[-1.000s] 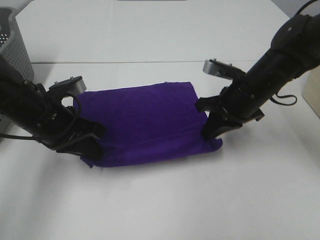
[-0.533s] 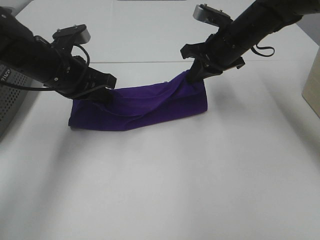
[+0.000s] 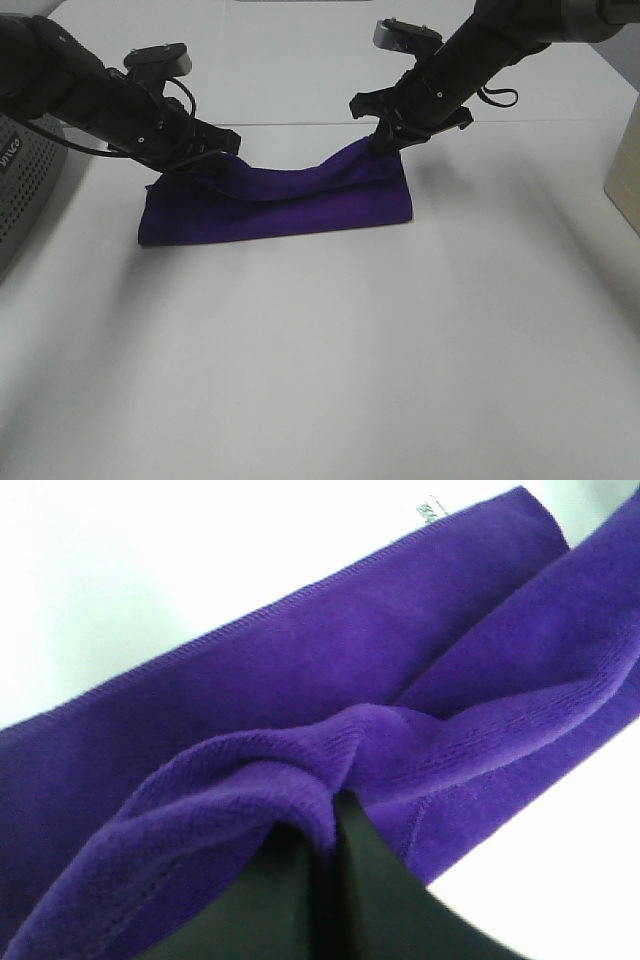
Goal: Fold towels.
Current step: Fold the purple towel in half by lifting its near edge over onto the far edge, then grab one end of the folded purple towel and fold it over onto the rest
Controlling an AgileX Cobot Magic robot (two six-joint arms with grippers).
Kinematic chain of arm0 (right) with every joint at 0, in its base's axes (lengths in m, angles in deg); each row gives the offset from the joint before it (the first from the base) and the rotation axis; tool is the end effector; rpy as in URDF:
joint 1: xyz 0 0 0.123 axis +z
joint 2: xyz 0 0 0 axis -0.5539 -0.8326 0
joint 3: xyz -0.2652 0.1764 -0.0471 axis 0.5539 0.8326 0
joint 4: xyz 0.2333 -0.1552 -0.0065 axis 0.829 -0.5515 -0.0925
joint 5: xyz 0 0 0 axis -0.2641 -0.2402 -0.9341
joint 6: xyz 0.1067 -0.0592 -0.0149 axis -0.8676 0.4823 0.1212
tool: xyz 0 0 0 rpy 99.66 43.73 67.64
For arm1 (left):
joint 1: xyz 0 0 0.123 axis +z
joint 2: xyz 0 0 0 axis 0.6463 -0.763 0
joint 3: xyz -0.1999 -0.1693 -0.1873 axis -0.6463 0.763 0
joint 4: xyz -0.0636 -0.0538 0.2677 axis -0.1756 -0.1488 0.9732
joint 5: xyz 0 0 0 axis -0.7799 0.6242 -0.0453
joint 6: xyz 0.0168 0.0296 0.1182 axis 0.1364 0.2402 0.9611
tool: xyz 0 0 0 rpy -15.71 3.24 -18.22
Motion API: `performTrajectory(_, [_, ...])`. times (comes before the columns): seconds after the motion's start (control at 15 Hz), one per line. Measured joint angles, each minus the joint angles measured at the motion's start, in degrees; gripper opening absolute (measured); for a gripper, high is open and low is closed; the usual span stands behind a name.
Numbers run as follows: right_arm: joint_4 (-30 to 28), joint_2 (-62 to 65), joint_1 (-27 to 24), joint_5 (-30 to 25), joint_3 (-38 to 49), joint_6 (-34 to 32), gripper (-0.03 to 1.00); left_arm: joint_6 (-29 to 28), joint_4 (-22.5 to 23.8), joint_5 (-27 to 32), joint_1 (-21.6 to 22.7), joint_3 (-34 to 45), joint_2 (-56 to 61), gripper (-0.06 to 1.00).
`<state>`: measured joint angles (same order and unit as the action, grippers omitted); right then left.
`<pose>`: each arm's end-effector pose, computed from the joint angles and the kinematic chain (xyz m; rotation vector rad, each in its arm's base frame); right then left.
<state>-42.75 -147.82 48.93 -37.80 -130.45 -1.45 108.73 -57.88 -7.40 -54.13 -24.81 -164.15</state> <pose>0.5348 0.1855 0.1393 -0.5098 2.6035 0.4891 0.4900 -0.1546 0.1335 0.3203 2.4570 -0.4696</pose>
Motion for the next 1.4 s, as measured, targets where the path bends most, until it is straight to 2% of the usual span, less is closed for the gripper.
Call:
performTrajectory(0.47, [1.09,-1.6,0.0,7.1,0.0,-0.92,0.03,0.0,0.0,-1.2,0.23,-1.38,-1.6,0.03])
performTrajectory(0.6, [1.09,-1.6,0.0,7.62,0.0,-0.92,0.16,0.0,0.0,-1.2,0.23,-1.38,-1.6,0.1])
performTrajectory(0.67, [1.09,-1.6,0.0,7.62,0.0,-0.92,0.26,0.0,0.0,-1.2,0.23,-1.38,-1.6,0.16])
performTrajectory(0.73, [1.09,-1.6,0.0,7.56,0.0,-0.92,0.37,0.0,0.0,-1.2,0.23,-1.38,-1.6,0.25])
performTrajectory(0.87, [0.8,-1.6,0.0,5.21,0.0,-0.92,0.61,0.0,0.97,-0.29,0.23,-1.38,-1.49,0.5])
performTrajectory(0.93, [-0.29,-1.6,0.0,2.81,0.0,-0.92,0.68,-0.57,2.58,0.92,0.23,-1.38,-1.32,0.62])
performTrajectory(1.0, [-2.12,-1.49,0.0,0.52,0.0,-0.92,0.71,-2.75,5.61,2.46,0.4,-1.43,-0.97,0.67])
performTrajectory(1.27, [-11.17,2.41,0.0,-6.25,-0.29,-4.47,0.73,-18.33,22.12,13.24,4.7,-3.27,0.57,0.71])
performTrajectory(1.4, [-13.35,5.1,0.0,-9.34,-0.46,-5.9,0.73,-20.34,25.9,18.56,6.65,-4.81,0.63,0.71])
